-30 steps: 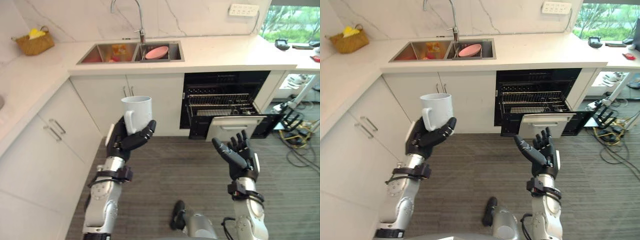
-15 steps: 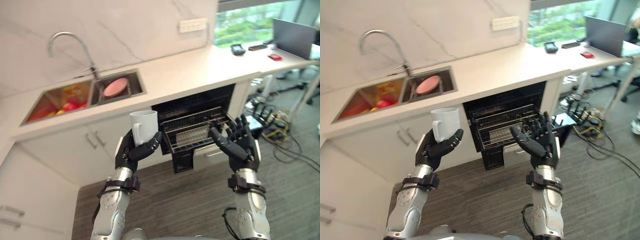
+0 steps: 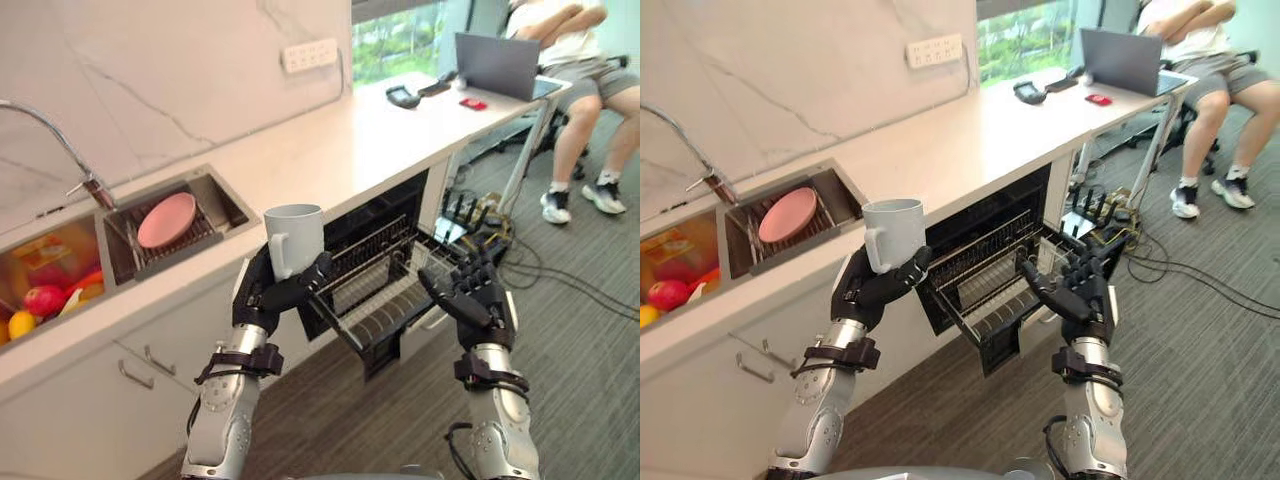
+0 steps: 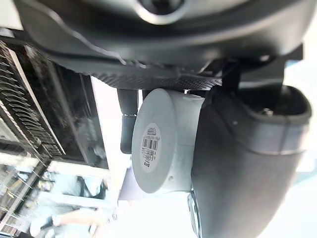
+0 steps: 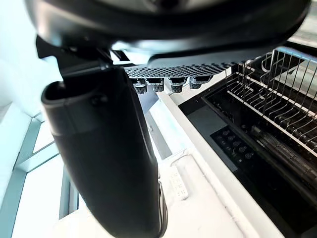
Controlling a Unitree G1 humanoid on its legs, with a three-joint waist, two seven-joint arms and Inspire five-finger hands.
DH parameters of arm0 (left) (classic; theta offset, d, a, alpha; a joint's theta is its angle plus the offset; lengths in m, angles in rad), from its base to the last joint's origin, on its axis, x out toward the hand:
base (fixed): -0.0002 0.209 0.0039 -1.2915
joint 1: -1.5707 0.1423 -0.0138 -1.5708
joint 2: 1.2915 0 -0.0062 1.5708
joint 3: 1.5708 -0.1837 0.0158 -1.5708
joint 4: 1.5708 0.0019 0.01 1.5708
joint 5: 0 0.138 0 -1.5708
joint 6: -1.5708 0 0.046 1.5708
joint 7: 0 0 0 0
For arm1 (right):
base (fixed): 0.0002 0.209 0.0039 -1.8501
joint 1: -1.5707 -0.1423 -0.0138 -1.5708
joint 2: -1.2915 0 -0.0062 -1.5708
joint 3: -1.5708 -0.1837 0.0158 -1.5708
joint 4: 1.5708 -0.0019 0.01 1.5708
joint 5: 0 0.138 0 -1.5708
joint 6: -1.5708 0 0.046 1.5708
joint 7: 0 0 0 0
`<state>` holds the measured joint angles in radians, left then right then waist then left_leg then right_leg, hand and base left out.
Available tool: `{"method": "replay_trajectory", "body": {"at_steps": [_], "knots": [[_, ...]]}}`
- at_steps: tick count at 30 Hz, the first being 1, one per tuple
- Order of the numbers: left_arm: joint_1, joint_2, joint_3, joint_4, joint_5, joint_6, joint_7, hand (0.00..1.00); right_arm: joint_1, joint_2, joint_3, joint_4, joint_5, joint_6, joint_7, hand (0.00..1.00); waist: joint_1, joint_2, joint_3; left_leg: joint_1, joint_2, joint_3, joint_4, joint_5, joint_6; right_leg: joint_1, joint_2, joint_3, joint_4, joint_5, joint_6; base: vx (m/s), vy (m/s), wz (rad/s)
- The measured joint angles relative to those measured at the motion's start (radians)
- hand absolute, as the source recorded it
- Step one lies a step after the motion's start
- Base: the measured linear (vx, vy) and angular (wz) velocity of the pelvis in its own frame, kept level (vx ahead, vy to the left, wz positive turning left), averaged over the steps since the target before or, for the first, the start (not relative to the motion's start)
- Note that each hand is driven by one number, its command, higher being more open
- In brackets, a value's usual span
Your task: Walk over to the sink, pick up the cup, carry it to the dishwasher, place the cup inside the dishwasher, then close the dishwasher door
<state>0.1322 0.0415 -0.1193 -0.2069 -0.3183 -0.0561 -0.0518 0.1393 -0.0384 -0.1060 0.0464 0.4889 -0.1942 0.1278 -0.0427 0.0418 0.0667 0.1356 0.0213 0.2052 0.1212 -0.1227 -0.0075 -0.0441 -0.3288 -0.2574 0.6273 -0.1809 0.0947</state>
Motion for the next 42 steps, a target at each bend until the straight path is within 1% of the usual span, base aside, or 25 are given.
{"method": "replay_trajectory", "body": {"at_steps": [1, 2, 4, 5, 6, 7, 8, 12, 15, 18, 19, 20, 21, 22, 23, 26, 27, 29, 30, 31, 32, 33, 34, 39, 42], "knots": [[-0.015, 0.001, -0.004, 0.000, 0.000, 0.000, 0.015, 0.00, -0.006, 0.002, 0.016, 0.000, 0.000, 0.007, 0.017, 1.00, -0.001, 0.000, 0.001, -0.009, 0.014, 0.019, -0.006, -0.002, 0.003, -0.010, 0.030, -0.001, -0.051, -0.020, 0.019, 0.05, 0.137, -0.68], [-0.021, 0.004, -0.003, 0.001, -0.001, 0.000, 0.025, 0.00, -0.009, 0.003, 0.023, -0.001, 0.000, 0.013, 0.026, 1.00, 0.000, -0.001, 0.001, -0.017, 0.023, 0.029, -0.007, -0.002, 0.003, -0.016, 0.054, -0.003, -0.087, -0.025, 0.017, 0.02, 0.036, -0.64], [-0.039, 0.017, -0.002, 0.014, -0.001, 0.005, 0.048, 0.00, -0.013, 0.004, 0.025, -0.009, -0.001, 0.036, 0.049, 1.00, -0.003, -0.001, 0.019, -0.018, 0.041, 0.041, -0.017, -0.002, 0.004, -0.039, 0.140, -0.005, -0.194, -0.037, 0.003, 0.01, -0.035, -0.45], [-0.040, 0.020, 0.005, 0.020, -0.001, 0.009, 0.053, 0.00, -0.013, 0.004, 0.023, -0.013, -0.001, 0.046, 0.055, 1.00, -0.006, -0.005, 0.025, -0.018, 0.040, 0.041, -0.017, -0.004, 0.001, -0.063, 0.183, 0.008, -0.249, -0.018, -0.015, 0.01, -0.091, -0.20], [-0.040, 0.019, 0.009, 0.022, -0.001, 0.009, 0.055, 0.00, -0.013, 0.002, 0.020, -0.019, 0.000, 0.052, 0.058, 1.00, -0.011, -0.007, 0.030, -0.018, 0.035, 0.037, -0.011, -0.010, -0.007, -0.067, 0.201, 0.012, -0.275, 0.016, -0.074, 0.04, -0.096, -0.23], [-0.037, 0.011, 0.011, 0.029, -0.001, 0.010, 0.061, 0.00, -0.014, -0.005, 0.011, -0.022, 0.000, 0.063, 0.066, 1.00, -0.017, 0.013, 0.037, -0.026, 0.042, 0.025, 0.004, -0.024, -0.016, -0.050, 0.218, 0.015, -0.291, 0.030, -0.078, 0.07, -0.063, -0.23], [-0.039, 0.007, 0.009, 0.029, -0.001, 0.011, 0.061, 0.00, -0.013, -0.014, 0.003, -0.025, 0.000, 0.071, 0.068, 1.00, -0.015, 0.020, 0.038, -0.025, 0.052, 0.014, 0.006, -0.028, -0.023, -0.051, 0.227, 0.021, -0.296, 0.034, -0.082, 0.06, -0.034, -0.22], [-0.040, -0.017, -0.001, 0.029, 0.004, 0.011, 0.058, 0.00, 0.000, -0.025, -0.006, -0.052, 0.000, 0.076, 0.072, 1.00, -0.030, 0.016, 0.041, -0.022, 0.056, 0.009, 0.003, -0.028, -0.023, -0.048, 0.231, 0.018, -0.293, 0.034, -0.087, -0.01, -0.020, -0.03], [-0.039, -0.014, -0.004, 0.032, 0.004, 0.010, 0.052, 0.00, 0.008, -0.018, 0.003, -0.078, 0.006, 0.076, 0.085, 1.00, -0.027, 0.016, 0.042, -0.037, 0.058, -0.004, 0.024, -0.054, -0.010, -0.043, 0.218, -0.008, -0.280, 0.019, -0.092, -0.06, -0.010, 0.20], [-0.024, -0.012, -0.009, 0.061, 0.006, -0.004, 0.049, 0.00, 0.013, -0.018, 0.030, -0.088, 0.033, 0.076, 0.085, 1.00, -0.024, 0.034, 0.045, -0.072, 0.078, -0.026, 0.126, -0.116, -0.019, -0.025, 0.219, -0.041, -0.262, -0.025, -0.099, -0.02, -0.011, 0.31], [-0.008, -0.011, -0.009, 0.066, 0.006, -0.005, 0.051, 0.00, 0.022, -0.018, 0.038, -0.093, 0.034, 0.075, 0.089, 1.00, -0.018, 0.045, 0.042, -0.093, 0.101, -0.018, 0.208, -0.127, -0.039, -0.006, 0.223, -0.053, -0.272, -0.033, -0.103, 0.08, 0.034, 0.46], [-0.008, -0.010, -0.020, 0.079, 0.006, -0.006, 0.052, 0.00, 0.029, -0.018, 0.033, -0.096, 0.034, 0.074, 0.091, 1.00, -0.026, 0.048, 0.046, -0.168, 0.141, 0.019, 0.380, -0.141, -0.058, 0.011, 0.220, -0.078, -0.263, -0.049, -0.106, 0.09, 0.034, 0.51], [-0.006, -0.012, -0.026, 0.091, 0.005, -0.007, 0.054, 0.00, 0.032, -0.021, 0.031, -0.096, 0.034, 0.075, 0.091, 1.00, -0.023, 0.047, 0.049, -0.203, 0.161, 0.036, 0.475, -0.134, -0.064, 0.026, 0.219, -0.083, -0.263, -0.051, -0.106, 0.13, 0.018, 0.31], [0.011, -0.015, -0.031, 0.109, 0.003, -0.006, 0.062, 0.00, 0.033, -0.023, 0.033, -0.096, 0.037, 0.076, 0.097, 1.00, -0.014, 0.047, 0.055, -0.245, 0.203, 0.072, 0.607, -0.138, -0.076, 0.063, 0.215, -0.081, -0.265, -0.049, -0.097, 0.12, 0.038, -0.05], [0.019, -0.014, -0.037, 0.118, 0.003, -0.006, 0.064, 0.00, 0.034, -0.023, 0.033, -0.096, 0.038, 0.075, 0.105, 1.00, -0.009, 0.046, 0.055, -0.249, 0.215, 0.087, 0.618, -0.140, -0.072, 0.082, 0.209, -0.078, -0.270, -0.050, -0.096, 0.18, 0.078, -0.20], [0.026, -0.018, -0.079, 0.133, 0.004, -0.008, 0.062, 0.00, 0.029, -0.027, 0.006, -0.104, 0.038, 0.057, 0.122, 1.00, -0.006, 0.037, 0.060, -0.249, 0.197, 0.095, 0.431, -0.142, -0.060, 0.120, 0.141, -0.047, -0.298, -0.045, -0.063, 0.16, 0.178, -0.21], [0.026, -0.024, -0.092, 0.125, 0.004, -0.009, 0.063, 0.00, 0.029, -0.032, 0.001, -0.104, 0.038, 0.056, 0.121, 1.00, -0.006, 0.034, 0.059, -0.248, 0.182, 0.062, 0.322, -0.117, -0.063, 0.121, 0.107, -0.028, -0.311, -0.036, -0.037, 0.12, 0.291, -0.29], [0.027, -0.026, -0.106, 0.112, 0.004, -0.009, 0.069, 0.00, 0.029, -0.043, 0.003, -0.102, 0.038, 0.056, 0.121, 1.00, -0.006, 0.039, 0.056, -0.245, 0.169, -0.033, 0.171, -0.036, -0.074, 0.119, 0.072, 0.006, -0.336, -0.021, 0.004, 0.12, 0.342, -0.42], [0.036, -0.027, -0.105, 0.097, 0.003, -0.008, 0.074, 0.00, 0.029, -0.054, 0.008, -0.098, 0.038, 0.056, 0.121, 1.00, -0.004, 0.052, 0.047, -0.226, 0.172, -0.092, 0.087, 0.043, -0.086, 0.111, 0.063, 0.039, -0.342, -0.022, 0.040, 0.13, 0.434, -0.65], [0.049, -0.032, -0.104, 0.086, 0.002, -0.008, 0.077, 0.00, 0.029, -0.074, 0.013, -0.090, 0.038, 0.056, 0.122, 1.00, -0.003, 0.078, 0.030, -0.205, 0.168, -0.112, 0.054, 0.161, -0.165, 0.103, 0.056, 0.069, -0.343, -0.021, 0.078, 0.14, 0.471, -0.66], [0.051, -0.029, -0.102, 0.088, 0.002, -0.007, 0.078, 0.00, 0.029, -0.068, 0.016, -0.077, 0.039, 0.056, 0.121, 1.00, -0.001, 0.057, 0.025, -0.197, 0.149, -0.093, 0.064, 0.152, -0.152, 0.107, 0.030, 0.083, -0.348, -0.019, 0.089, 0.15, 0.476, -0.61], [0.060, -0.005, -0.101, 0.085, -0.001, -0.007, 0.080, 0.00, 0.037, -0.051, 0.032, -0.063, 0.039, 0.058, 0.116, 1.00, -0.004, 0.017, 0.002, -0.191, 0.099, -0.056, 0.058, 0.133, -0.125, 0.113, -0.022, 0.099, -0.402, 0.014, 0.098, 0.15, 0.422, -0.37], [0.048, 0.008, -0.090, 0.085, -0.002, -0.007, 0.081, 0.00, 0.035, -0.035, 0.044, -0.063, 0.040, 0.058, 0.112, 1.00, -0.006, -0.006, -0.001, -0.196, 0.067, -0.042, 0.059, 0.126, -0.106, 0.121, -0.052, 0.096, -0.440, 0.047, 0.100, 0.15, 0.424, -0.33], [0.040, 0.014, -0.062, 0.051, -0.002, 0.001, 0.079, 0.00, 0.034, 0.004, 0.073, -0.062, 0.058, 0.061, 0.107, 1.00, 0.001, -0.016, 0.003, -0.196, 0.038, -0.026, 0.080, 0.089, -0.070, 0.127, -0.074, 0.047, -0.465, 0.168, 0.108, 0.06, 0.208, -0.04], [0.041, 0.008, -0.039, 0.006, -0.002, 0.005, 0.050, 0.00, 0.033, 0.030, 0.074, -0.062, 0.058, 0.062, 0.098, 1.00, 0.006, -0.016, 0.003, -0.170, 0.046, -0.001, 0.082, 0.064, -0.059, 0.104, -0.072, 0.038, -0.424, 0.220, 0.066, -0.01, 0.116, -0.30]]}}
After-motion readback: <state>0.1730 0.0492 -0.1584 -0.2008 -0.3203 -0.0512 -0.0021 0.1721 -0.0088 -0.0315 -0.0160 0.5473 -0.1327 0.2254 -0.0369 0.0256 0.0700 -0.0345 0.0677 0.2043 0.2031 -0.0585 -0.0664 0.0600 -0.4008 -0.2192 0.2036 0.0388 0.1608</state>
